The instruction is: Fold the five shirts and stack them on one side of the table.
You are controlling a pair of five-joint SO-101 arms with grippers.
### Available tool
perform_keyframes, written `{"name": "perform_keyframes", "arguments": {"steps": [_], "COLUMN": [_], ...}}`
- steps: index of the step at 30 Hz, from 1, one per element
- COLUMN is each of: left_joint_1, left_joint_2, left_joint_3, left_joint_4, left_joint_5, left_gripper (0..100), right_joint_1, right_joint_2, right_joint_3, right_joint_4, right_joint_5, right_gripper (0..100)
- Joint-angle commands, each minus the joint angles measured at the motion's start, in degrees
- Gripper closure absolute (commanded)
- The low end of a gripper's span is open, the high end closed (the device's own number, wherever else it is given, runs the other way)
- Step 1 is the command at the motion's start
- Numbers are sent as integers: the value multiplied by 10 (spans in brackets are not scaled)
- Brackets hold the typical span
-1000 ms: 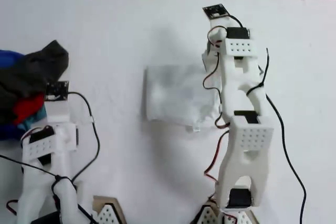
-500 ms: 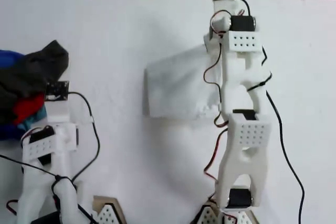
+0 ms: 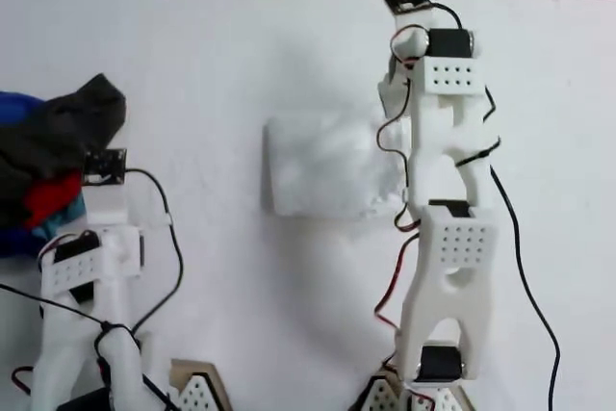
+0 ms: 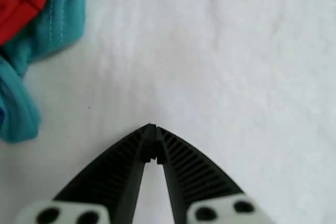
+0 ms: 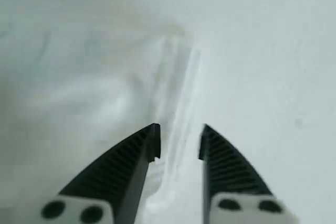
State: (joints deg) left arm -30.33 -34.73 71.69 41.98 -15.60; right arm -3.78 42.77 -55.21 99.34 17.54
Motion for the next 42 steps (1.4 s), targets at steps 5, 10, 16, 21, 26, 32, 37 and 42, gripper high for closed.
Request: {"name": "perform_keyframes", "arguments": {"steps": [5,10,16,21,26,32,37,42], "left_joint_1": [-3,-3,-3,-3,-2,-2,-2,-2], "left_joint_2": [-11,-11,-11,-11,-11,-11,-11,-11], "left_joint_3": [-1,-1,-1,-1,-1,-1,-1,-1], "left_joint_4": [-10,-10,-10,-10,-10,-10,-10,-10], "left_joint_5": [2,2,2,2,2,2,2,2], "left_gripper": [974,974,974,974,974,974,974,974], "right_joint_1": [-32,-36,-1,18,3,-102,-218,-274], "right_joint_2": [-114,-159,-217,-298,-367,-396,-378,-327], "right_joint_3": [180,328,484,572,587,591,591,591], "right_joint_4": [21,-29,-100,-122,-144,-169,-186,-216], "right_joint_5": [-2,-2,22,53,64,59,59,59], "right_gripper": [978,978,978,978,978,975,978,978]}}
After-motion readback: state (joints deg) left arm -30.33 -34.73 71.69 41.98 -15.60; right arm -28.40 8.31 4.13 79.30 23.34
